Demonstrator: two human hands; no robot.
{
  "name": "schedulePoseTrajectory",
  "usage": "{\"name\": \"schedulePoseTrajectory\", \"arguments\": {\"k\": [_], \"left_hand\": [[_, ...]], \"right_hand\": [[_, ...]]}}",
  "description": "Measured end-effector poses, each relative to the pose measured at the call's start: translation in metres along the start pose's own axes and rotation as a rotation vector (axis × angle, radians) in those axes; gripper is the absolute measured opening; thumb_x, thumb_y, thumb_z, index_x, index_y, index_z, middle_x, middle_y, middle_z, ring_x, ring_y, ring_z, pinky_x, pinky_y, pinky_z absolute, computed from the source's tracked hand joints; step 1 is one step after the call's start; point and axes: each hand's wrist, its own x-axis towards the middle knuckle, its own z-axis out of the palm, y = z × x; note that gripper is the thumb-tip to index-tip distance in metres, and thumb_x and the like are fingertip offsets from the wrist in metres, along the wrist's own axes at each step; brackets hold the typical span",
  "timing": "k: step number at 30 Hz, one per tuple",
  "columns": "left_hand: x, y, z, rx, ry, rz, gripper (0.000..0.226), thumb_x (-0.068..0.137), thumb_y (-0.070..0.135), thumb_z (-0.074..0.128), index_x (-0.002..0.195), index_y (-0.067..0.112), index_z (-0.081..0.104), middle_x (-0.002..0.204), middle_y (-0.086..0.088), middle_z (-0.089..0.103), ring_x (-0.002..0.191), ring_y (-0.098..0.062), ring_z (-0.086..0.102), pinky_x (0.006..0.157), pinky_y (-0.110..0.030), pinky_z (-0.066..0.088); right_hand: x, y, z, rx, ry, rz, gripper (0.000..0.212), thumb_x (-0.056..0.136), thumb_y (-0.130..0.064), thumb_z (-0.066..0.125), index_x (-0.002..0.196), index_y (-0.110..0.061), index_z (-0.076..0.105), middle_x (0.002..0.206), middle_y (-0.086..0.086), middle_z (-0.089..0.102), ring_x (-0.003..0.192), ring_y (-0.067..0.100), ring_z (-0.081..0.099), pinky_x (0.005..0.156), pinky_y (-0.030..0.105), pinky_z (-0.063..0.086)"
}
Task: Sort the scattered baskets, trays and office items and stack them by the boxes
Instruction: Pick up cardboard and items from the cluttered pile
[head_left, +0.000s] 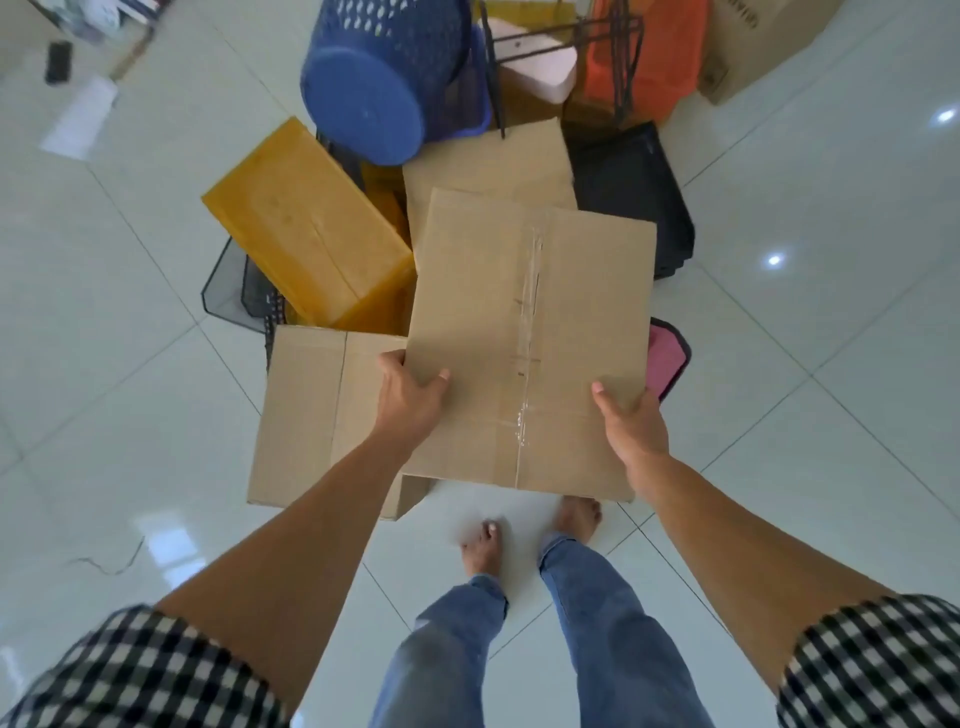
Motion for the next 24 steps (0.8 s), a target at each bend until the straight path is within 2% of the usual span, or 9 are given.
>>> {"name": "schedulePoseTrajectory", "arguments": {"k": [2,5,6,10,12,17,19,22,24], "left_hand": [[-0.023,0.02,-0.009,-0.02,-0.011,0.053,0.067,0.095,0.036,0.066,0.144,0.02,0.025,0.129,0.005,0.047,0.117,-0.019,0.05,0.088,-0.035,0.046],[-0.053,0.051,-0.021,0.005,-0.065,0.138,0.077,0.095,0.036,0.066,0.154,0.025,0.018,0.142,0.007,0.041,0.122,-0.014,0.043,0.103,-0.043,0.045],[-0.062,0.061,-0.025,0.004,-0.079,0.151,0.077,0.095,0.036,0.066,0.155,0.027,0.018,0.141,0.008,0.041,0.12,-0.013,0.042,0.102,-0.043,0.044],[-0.1,0.101,-0.028,-0.026,-0.118,0.205,0.074,0.093,0.037,0.068,0.153,0.03,0.024,0.125,0.014,0.043,0.11,-0.012,0.045,0.088,-0.031,0.044],[-0.119,0.122,-0.022,-0.019,-0.144,0.241,0.074,0.093,0.037,0.068,0.153,0.03,0.025,0.121,0.013,0.044,0.106,-0.013,0.046,0.075,-0.022,0.043],[-0.163,0.172,0.014,0.045,-0.209,0.352,0.071,0.094,0.038,0.067,0.152,0.03,0.027,0.122,0.009,0.045,0.105,-0.016,0.048,0.071,-0.026,0.043],[-0.181,0.194,0.038,0.075,-0.241,0.403,0.07,0.094,0.038,0.067,0.152,0.029,0.028,0.125,0.007,0.047,0.109,-0.019,0.049,0.078,-0.031,0.046],[-0.207,0.223,0.082,0.098,-0.325,0.477,0.069,0.093,0.035,0.069,0.151,0.026,0.033,0.138,0.002,0.052,0.12,-0.024,0.054,0.101,-0.045,0.049],[-0.228,0.24,0.119,0.126,-0.389,0.54,0.069,0.092,0.035,0.07,0.151,0.025,0.035,0.138,0.001,0.055,0.12,-0.022,0.056,0.103,-0.045,0.048]], "right_hand": [[-0.027,-0.013,-0.022,0.013,0.043,-0.024,0.07,0.087,-0.067,0.063,0.134,-0.018,0.046,0.109,-0.003,0.055,0.097,0.023,0.052,0.081,0.035,0.04],[-0.066,-0.028,-0.055,0.025,0.105,-0.056,0.07,0.088,-0.067,0.062,0.132,-0.015,0.045,0.111,-0.003,0.055,0.099,0.024,0.052,0.082,0.036,0.041],[-0.079,-0.031,-0.066,0.034,0.129,-0.057,0.07,0.087,-0.067,0.062,0.131,-0.015,0.045,0.112,-0.003,0.055,0.1,0.024,0.053,0.083,0.037,0.042],[-0.122,-0.037,-0.111,0.067,0.232,-0.031,0.065,0.084,-0.071,0.061,0.122,-0.02,0.046,0.109,-0.004,0.057,0.098,0.026,0.055,0.082,0.039,0.043],[-0.139,-0.034,-0.134,0.111,0.287,-0.017,0.061,0.083,-0.073,0.061,0.116,-0.023,0.046,0.106,-0.005,0.057,0.096,0.025,0.056,0.082,0.039,0.045],[-0.166,-0.016,-0.194,0.233,0.426,0.012,0.06,0.081,-0.073,0.062,0.114,-0.024,0.049,0.105,-0.006,0.058,0.097,0.024,0.056,0.084,0.04,0.047],[-0.171,-0.004,-0.222,0.283,0.48,0.028,0.06,0.081,-0.073,0.062,0.113,-0.025,0.049,0.104,-0.007,0.059,0.096,0.024,0.057,0.081,0.039,0.045],[-0.175,0.022,-0.267,0.364,0.565,0.049,0.061,0.08,-0.073,0.062,0.114,-0.024,0.049,0.102,-0.009,0.058,0.097,0.023,0.057,0.081,0.038,0.044],[-0.177,0.044,-0.3,0.417,0.619,0.071,0.059,0.08,-0.074,0.062,0.112,-0.026,0.047,0.098,-0.011,0.056,0.096,0.022,0.057,0.08,0.037,0.043]]}}
